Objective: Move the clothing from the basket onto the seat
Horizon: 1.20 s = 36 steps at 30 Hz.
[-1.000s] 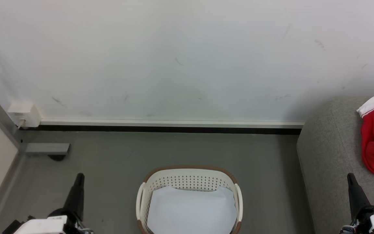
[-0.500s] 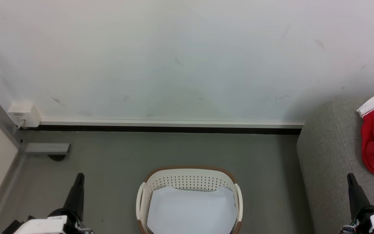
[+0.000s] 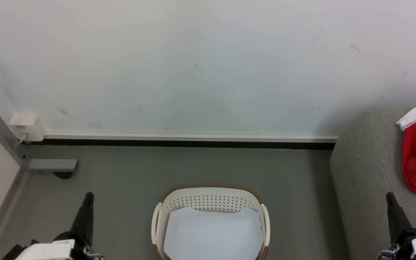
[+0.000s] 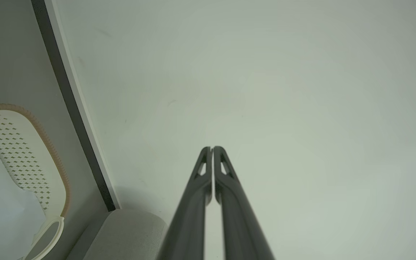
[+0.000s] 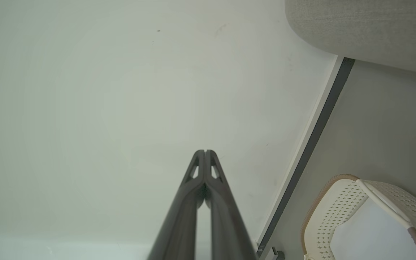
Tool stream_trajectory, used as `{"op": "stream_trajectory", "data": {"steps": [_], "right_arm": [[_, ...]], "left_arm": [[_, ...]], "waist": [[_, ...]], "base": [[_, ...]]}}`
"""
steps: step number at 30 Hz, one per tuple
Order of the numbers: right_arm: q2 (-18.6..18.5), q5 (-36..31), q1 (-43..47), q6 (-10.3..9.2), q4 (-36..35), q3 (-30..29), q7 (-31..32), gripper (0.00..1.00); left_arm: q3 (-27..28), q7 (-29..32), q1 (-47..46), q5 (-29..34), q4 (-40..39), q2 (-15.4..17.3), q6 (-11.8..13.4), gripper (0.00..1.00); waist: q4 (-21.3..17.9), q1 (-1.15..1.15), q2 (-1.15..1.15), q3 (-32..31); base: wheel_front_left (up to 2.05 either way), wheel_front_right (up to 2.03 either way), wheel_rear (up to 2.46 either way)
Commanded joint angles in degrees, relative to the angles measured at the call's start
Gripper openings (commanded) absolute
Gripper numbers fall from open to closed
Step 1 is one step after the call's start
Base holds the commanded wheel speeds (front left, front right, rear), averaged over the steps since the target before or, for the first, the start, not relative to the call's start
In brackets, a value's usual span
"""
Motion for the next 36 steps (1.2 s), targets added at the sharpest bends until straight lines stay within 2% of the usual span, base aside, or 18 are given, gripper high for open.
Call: {"op": "stream_trajectory", "data": {"steps": [1,36], "right_arm": [[-0.5,0.1,-0.7,-0.14,-0.3,-0.2,0.1,0.00],[-0.5,0.1,-0.7,-0.14,-0.3,-0.2,0.1,0.00]], "left_arm": [[0.1,0.2,-0.4,-0.8,-0.2,0.1,-0.1,0.00],[0.1,0.2,-0.4,-0.8,-0.2,0.1,-0.1,0.00]], "waist": [[0.0,0.00,0.00,0.0],[0.0,0.00,0.00,0.0]], "base": [[0.00,0.00,0.00],[0.00,0.00,0.00]]}}
